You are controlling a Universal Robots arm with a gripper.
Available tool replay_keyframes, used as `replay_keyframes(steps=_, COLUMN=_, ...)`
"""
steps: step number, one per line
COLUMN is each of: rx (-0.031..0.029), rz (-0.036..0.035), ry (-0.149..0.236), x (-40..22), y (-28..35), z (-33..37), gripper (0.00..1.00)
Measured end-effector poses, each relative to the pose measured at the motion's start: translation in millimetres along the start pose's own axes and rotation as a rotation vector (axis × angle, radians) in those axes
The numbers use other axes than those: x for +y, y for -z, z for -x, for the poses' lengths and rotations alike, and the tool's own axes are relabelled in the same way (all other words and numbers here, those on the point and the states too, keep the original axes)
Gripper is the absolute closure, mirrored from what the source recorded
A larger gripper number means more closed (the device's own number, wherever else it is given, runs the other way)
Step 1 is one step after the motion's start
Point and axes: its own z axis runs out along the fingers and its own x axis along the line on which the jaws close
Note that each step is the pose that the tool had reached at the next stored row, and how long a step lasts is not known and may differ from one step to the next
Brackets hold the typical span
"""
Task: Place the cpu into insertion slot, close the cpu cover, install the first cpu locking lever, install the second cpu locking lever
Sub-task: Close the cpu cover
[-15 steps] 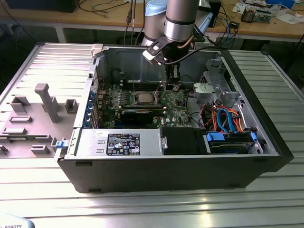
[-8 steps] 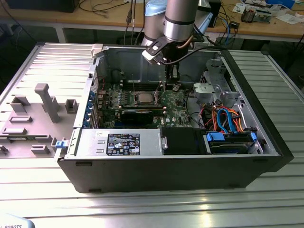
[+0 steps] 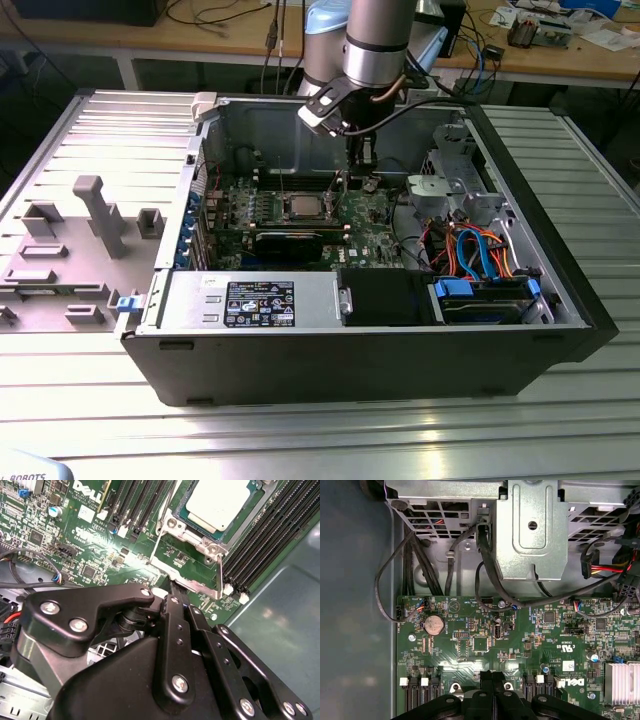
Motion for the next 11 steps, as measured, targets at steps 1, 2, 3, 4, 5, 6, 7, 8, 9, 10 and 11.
replay_keyframes(steps=1, rx=0.0, rz=0.0, ry=0.0, x=-0.2, y=0.0, z=0.0, gripper=0.89)
replay_keyframes(steps=2, rx=0.0, rz=0.0, ry=0.0, x=-0.5, y=0.0, z=0.0, gripper=0.89)
replay_keyframes(steps=3, rx=-0.0001, rz=0.0, ry=0.0, x=-0.7, y=0.0, z=0.0, gripper=0.89)
replay_keyframes(steps=4, rx=0.0, rz=0.0, ry=0.0, x=-0.9, y=0.0, z=0.0, gripper=0.89)
replay_keyframes(steps=5, rx=0.0, rz=-0.0001, ry=0.0, x=-1.2, y=0.0, z=0.0, gripper=0.89)
replay_keyframes(steps=6, rx=0.0, rz=0.0, ry=0.0, x=-1.7, y=0.0, z=0.0, gripper=0.89)
replay_keyframes(steps=7, rx=0.0, rz=0.0, ry=0.0, x=-1.9, y=0.0, z=0.0, gripper=0.89)
replay_keyframes(steps=8, rx=0.0, rz=0.0, ry=0.0, x=-2.2, y=0.0, z=0.0, gripper=0.89)
replay_keyframes(steps=9, rx=0.0, rz=0.0, ry=0.0, x=-2.5, y=0.0, z=0.0, gripper=0.89)
replay_keyframes(steps=10, rx=-0.0001, rz=0.0, ry=0.0, x=-2.7, y=0.0, z=0.0, gripper=0.89)
replay_keyframes(steps=11, rx=-0.0001, rz=0.0, ry=0.0, x=-3.0, y=0.0, z=0.0, gripper=0.89)
